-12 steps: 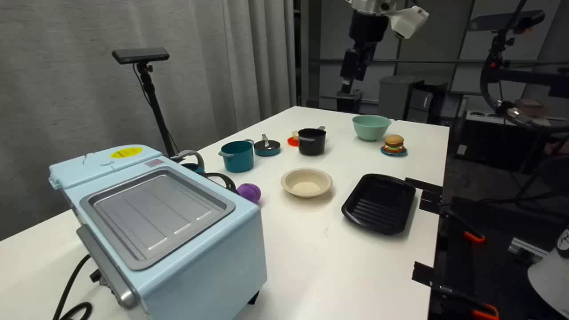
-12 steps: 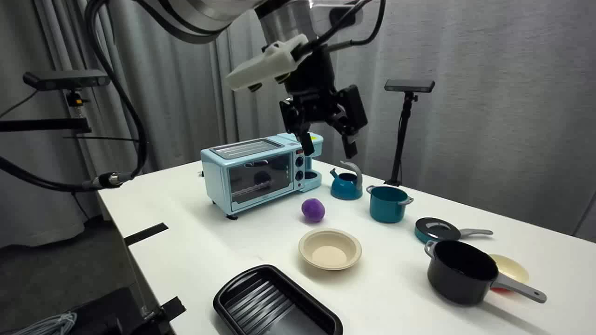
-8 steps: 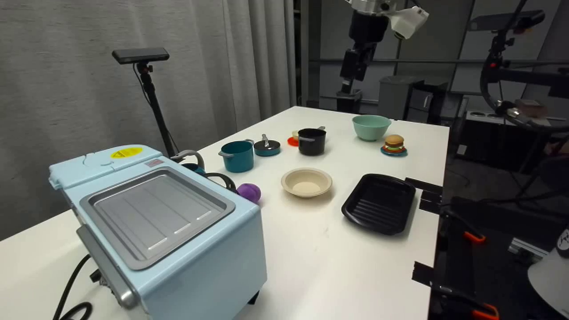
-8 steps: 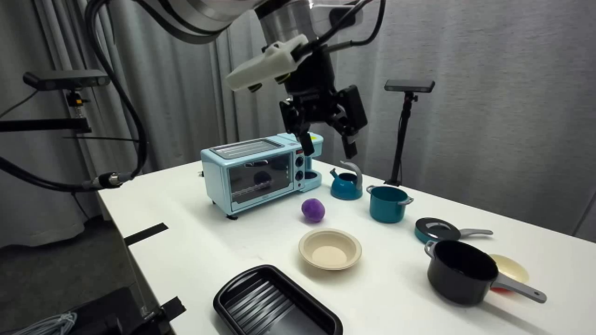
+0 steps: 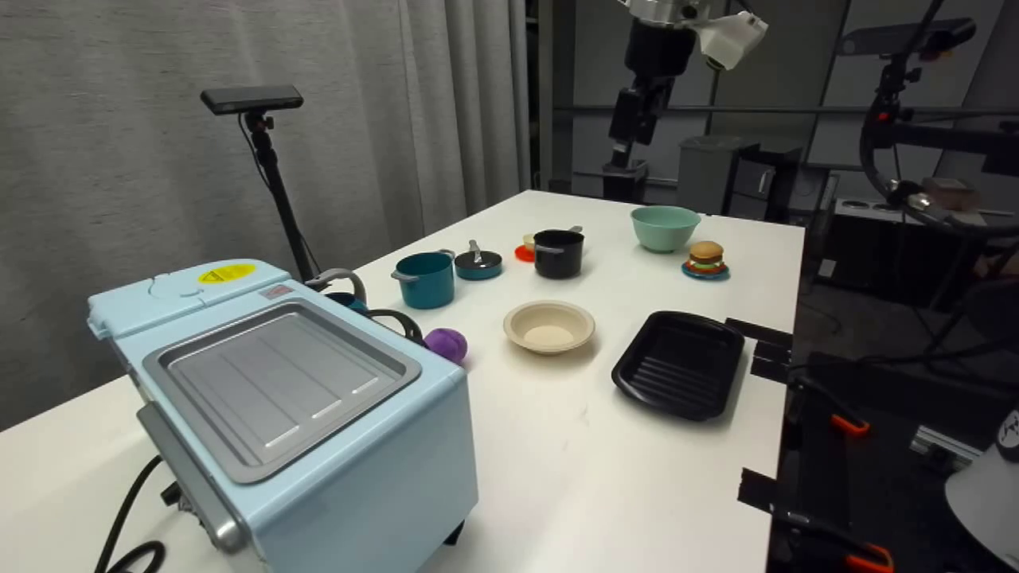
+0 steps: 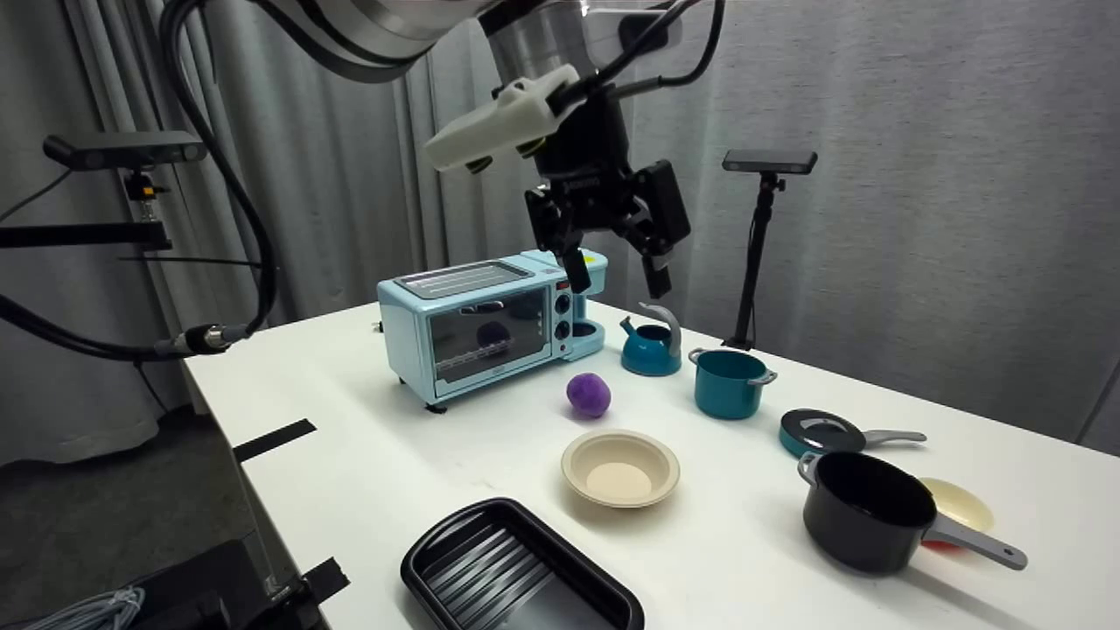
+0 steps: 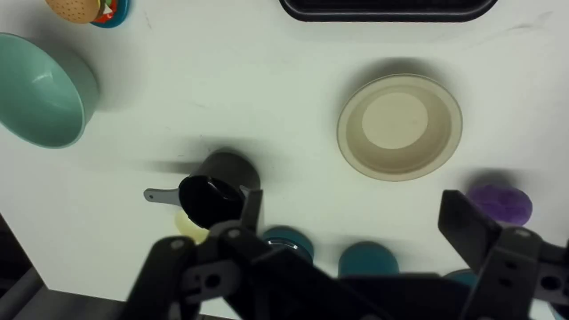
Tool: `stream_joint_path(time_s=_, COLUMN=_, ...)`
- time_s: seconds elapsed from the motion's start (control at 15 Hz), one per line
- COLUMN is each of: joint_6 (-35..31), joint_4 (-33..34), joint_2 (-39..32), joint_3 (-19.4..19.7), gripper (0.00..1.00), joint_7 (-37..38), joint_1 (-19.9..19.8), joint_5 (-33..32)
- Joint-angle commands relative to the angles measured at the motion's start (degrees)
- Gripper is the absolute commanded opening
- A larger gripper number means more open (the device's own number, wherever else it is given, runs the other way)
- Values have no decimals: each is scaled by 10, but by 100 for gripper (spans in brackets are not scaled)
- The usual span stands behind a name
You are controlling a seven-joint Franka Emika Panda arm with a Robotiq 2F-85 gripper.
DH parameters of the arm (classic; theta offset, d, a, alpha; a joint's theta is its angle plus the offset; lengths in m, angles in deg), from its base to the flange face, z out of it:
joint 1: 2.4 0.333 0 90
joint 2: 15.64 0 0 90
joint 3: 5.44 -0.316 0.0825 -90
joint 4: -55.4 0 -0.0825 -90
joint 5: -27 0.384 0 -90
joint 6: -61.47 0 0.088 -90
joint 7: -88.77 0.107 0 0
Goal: Put the purple plush toy on the bowl
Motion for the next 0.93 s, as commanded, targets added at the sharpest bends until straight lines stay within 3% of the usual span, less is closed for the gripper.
stream_joint_path(time_s=0.0, joint_6=1, joint_4=17, joint_2=-23, joint_3=2, gripper=100, joint_7=0, joint_1=12, joint_5=6)
stream_joint_path(time_s=0.4, joint_6=-18, joint_4=109, joint_2=-158, joint_3=-18, gripper=100, joint_7=-7, joint_1=64, joint_5=72)
stream_joint_path(time_s=0.87, joint_6=-49, joint_4=292, joint_2=-380, joint_3=-50, gripper=100, joint_7=-37, joint_1=91, joint_5=142)
